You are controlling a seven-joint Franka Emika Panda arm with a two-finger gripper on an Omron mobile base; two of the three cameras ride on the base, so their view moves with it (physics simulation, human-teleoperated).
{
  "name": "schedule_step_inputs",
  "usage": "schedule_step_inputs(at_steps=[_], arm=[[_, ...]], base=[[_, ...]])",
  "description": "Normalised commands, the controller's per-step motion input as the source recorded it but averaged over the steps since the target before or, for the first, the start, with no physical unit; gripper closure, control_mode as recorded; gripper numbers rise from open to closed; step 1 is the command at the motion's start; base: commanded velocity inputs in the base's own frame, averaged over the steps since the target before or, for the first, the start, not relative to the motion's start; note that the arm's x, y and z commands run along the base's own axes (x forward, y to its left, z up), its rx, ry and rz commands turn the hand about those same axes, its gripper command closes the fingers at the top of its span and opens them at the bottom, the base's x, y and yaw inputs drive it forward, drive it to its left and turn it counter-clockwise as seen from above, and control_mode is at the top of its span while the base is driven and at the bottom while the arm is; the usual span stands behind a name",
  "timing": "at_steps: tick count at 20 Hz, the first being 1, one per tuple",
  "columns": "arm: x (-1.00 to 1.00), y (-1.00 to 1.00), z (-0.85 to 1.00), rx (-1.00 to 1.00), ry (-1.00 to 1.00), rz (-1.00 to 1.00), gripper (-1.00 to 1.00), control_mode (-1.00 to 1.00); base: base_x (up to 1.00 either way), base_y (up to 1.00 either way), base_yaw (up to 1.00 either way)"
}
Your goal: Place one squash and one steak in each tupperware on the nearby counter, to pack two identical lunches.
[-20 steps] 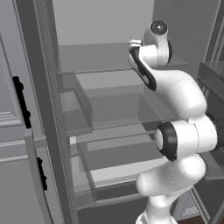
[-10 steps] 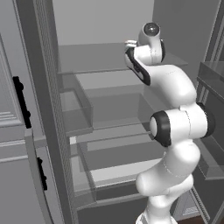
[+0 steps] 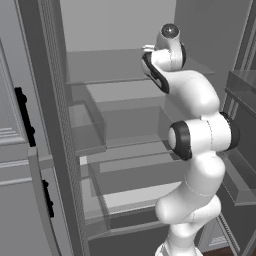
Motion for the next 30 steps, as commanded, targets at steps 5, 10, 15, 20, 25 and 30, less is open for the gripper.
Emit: schedule_step_inputs(at_steps=[5,10,15,20,25,30], arm=[[0.01,-0.07,-0.21,0.0,0.05,-0.05,-1.0,-1.0],[0.04,-0.08,-0.2,0.0,0.05,-0.05,1.0,-1.0],[0.04,-0.01,-0.18,0.0,0.04,-0.03,1.0,-1.0],[-0.66,0.17,-0.02,0.0,-0.01,0.0,1.0,-1.0],[-1.0,0.43,-0.01,-0.01,-0.07,0.0,1.0,-1.0],[-1.0,0.37,0.01,0.0,-0.11,0.01,1.0,-1.0]], base=[[0.0,0.0,0.0],[0.0,0.0,0.0],[0.0,0.0,0.0],[0.0,0.0,0.0],[0.0,0.0,0.0],[0.0,0.0,0.0]])
